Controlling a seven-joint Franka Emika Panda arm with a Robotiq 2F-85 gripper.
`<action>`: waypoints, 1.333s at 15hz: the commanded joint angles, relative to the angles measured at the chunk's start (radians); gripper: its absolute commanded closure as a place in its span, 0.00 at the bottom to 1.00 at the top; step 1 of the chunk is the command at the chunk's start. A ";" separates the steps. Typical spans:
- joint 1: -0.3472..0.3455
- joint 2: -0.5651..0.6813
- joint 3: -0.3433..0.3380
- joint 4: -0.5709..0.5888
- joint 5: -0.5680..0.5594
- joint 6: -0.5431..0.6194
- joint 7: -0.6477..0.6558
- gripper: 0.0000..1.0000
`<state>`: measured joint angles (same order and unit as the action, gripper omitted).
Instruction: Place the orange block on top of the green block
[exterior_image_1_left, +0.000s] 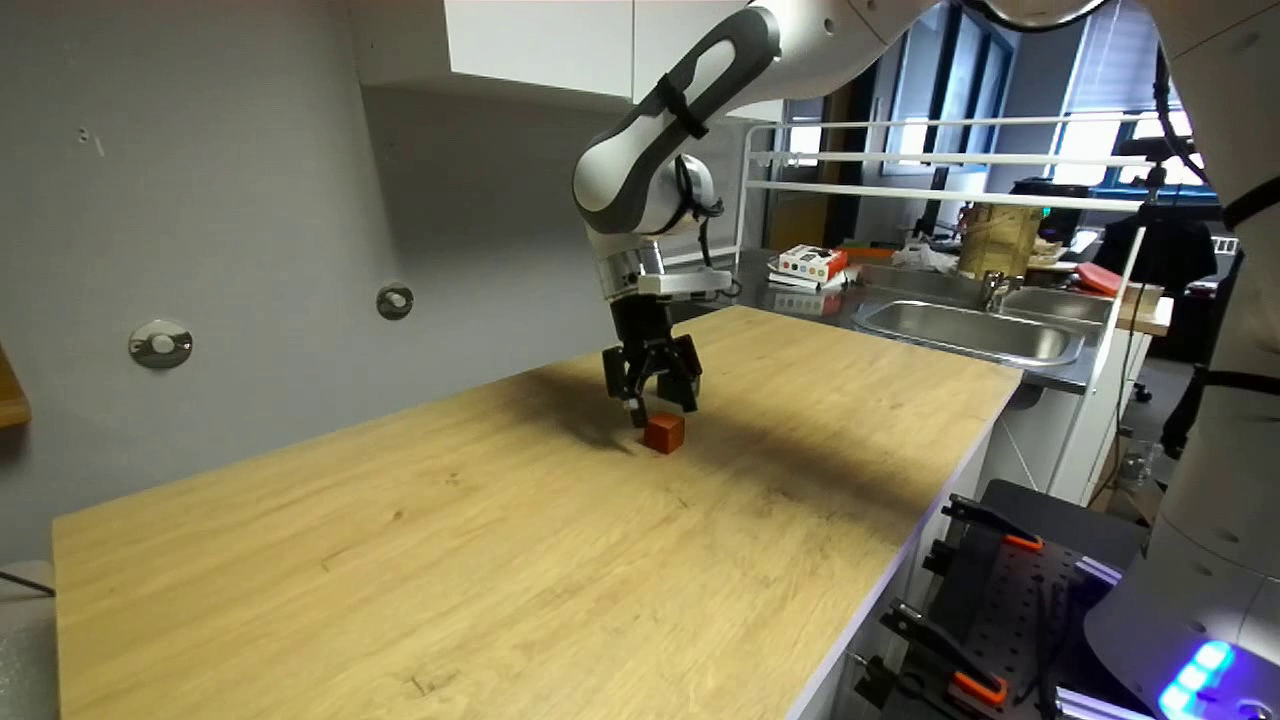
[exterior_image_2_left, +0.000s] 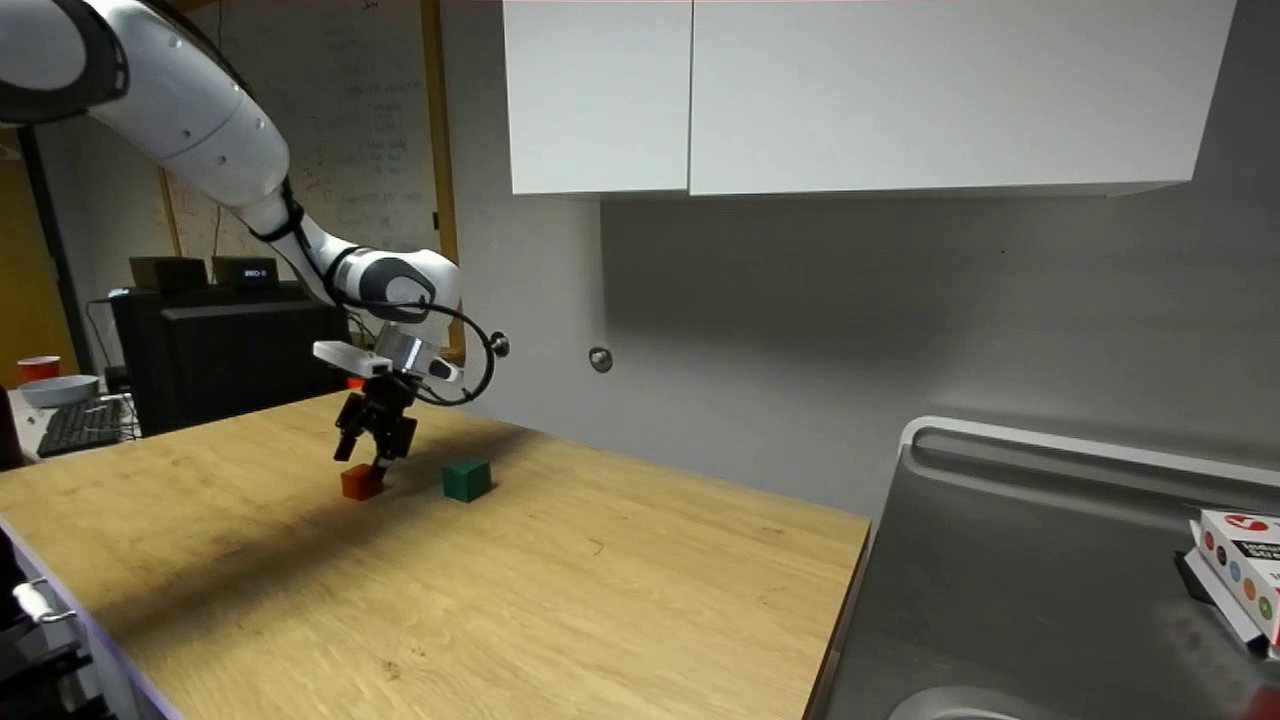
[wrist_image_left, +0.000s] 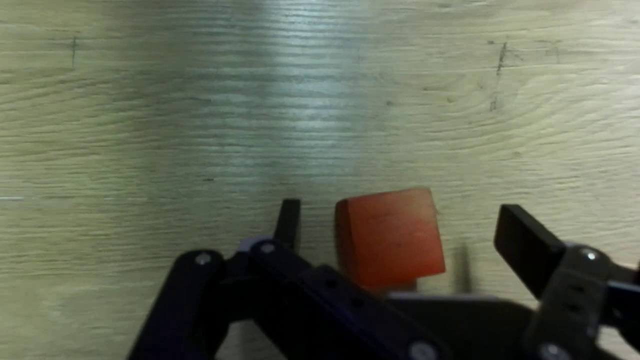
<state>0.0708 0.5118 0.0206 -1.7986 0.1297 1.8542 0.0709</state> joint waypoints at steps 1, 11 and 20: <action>0.008 0.078 0.001 0.098 -0.033 -0.076 0.030 0.25; 0.005 0.072 -0.008 0.169 -0.065 -0.122 0.032 0.82; -0.045 0.054 -0.045 0.348 -0.076 -0.195 0.026 0.82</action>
<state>0.0439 0.5523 -0.0151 -1.5262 0.0711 1.7101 0.0753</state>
